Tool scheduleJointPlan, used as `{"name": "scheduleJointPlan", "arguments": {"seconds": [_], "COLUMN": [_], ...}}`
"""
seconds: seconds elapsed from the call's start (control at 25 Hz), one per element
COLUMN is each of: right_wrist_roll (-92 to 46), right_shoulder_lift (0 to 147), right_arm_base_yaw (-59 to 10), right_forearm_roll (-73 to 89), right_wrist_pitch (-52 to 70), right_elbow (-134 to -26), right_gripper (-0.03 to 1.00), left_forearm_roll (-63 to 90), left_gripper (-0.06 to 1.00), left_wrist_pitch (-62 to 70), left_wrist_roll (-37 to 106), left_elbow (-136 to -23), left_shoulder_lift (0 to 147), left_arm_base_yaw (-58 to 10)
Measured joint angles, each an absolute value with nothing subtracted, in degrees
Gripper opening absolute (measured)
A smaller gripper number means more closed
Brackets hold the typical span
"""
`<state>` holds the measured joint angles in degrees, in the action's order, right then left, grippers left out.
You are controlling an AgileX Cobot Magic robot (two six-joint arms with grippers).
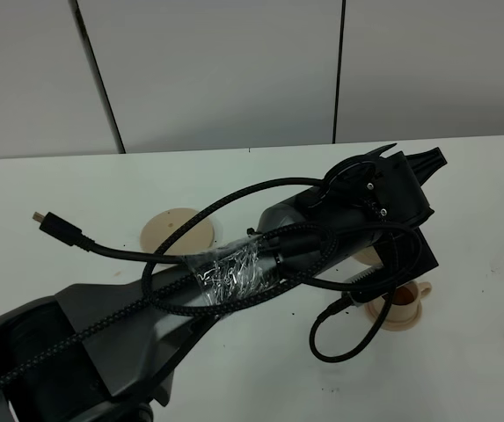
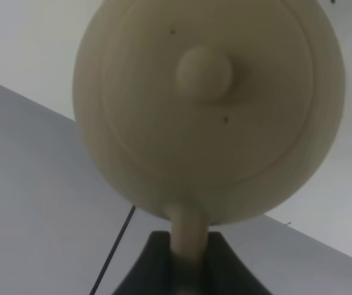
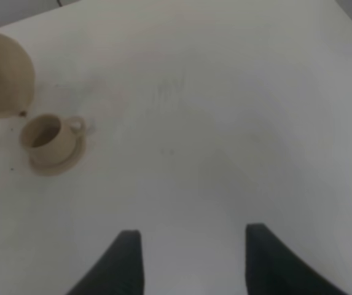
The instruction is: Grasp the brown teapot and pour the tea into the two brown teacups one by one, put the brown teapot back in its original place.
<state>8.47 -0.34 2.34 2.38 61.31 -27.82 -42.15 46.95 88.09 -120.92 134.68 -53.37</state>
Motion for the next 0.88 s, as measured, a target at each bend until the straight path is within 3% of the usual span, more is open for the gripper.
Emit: {"name": "scheduleJointPlan", "arguments": {"seconds": [0.88], "right_wrist_roll": [8.47], "right_shoulder_lift": [-0.34], "right_arm_base_yaw": [2.34], "right_forearm_roll": [2.38], "right_wrist_pitch": [61.31], "right_elbow": [-27.82], "right_gripper": [0.38], "left_forearm_roll": [-40.73], "left_gripper": [0.17], "left_wrist_pitch": [45.39], "left_wrist_roll": [94.31], "left_elbow": [-120.92], "left_shoulder_lift": [134.68], "left_arm_base_yaw": [-53.37]}}
